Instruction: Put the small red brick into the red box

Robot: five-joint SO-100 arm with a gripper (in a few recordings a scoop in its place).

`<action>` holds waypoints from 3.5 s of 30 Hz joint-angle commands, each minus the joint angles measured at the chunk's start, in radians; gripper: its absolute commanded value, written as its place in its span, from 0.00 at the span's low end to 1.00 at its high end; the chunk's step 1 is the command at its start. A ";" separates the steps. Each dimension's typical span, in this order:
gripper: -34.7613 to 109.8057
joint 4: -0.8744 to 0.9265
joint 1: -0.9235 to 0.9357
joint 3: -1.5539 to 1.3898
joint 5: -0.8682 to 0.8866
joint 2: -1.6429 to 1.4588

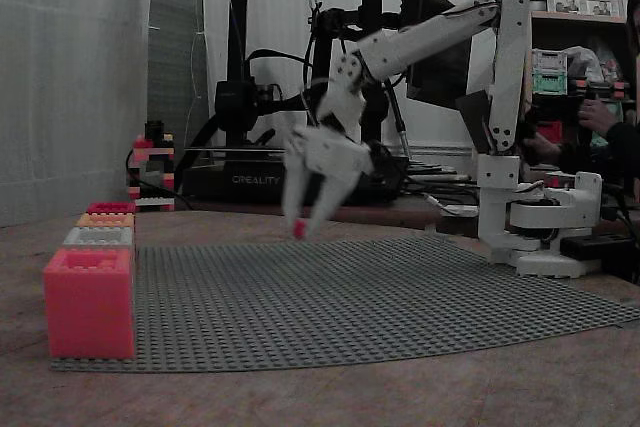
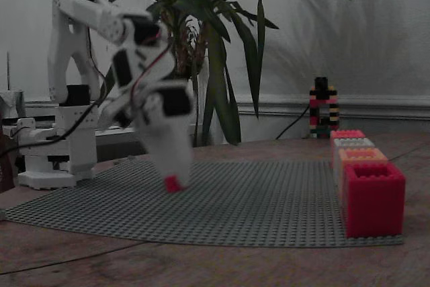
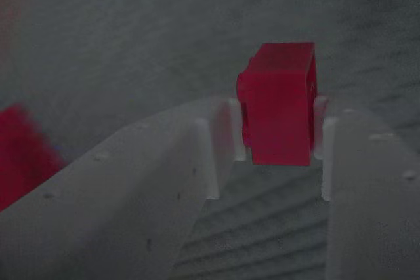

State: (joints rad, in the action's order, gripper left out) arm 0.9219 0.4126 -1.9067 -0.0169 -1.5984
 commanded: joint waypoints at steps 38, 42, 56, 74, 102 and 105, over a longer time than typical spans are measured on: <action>0.30 -0.374 -0.172 1.187 -0.086 0.848; 0.33 -0.334 -0.172 1.187 -0.075 0.828; 0.24 -0.189 -0.186 0.749 0.020 0.255; 0.24 0.212 -0.426 -0.624 -0.037 -0.940; 0.24 0.486 -0.485 -0.946 0.034 -1.621; 0.24 0.486 -0.485 -0.946 0.038 -1.621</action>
State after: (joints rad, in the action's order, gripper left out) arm 1.3775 -0.0552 -2.8593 0.0015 -3.2076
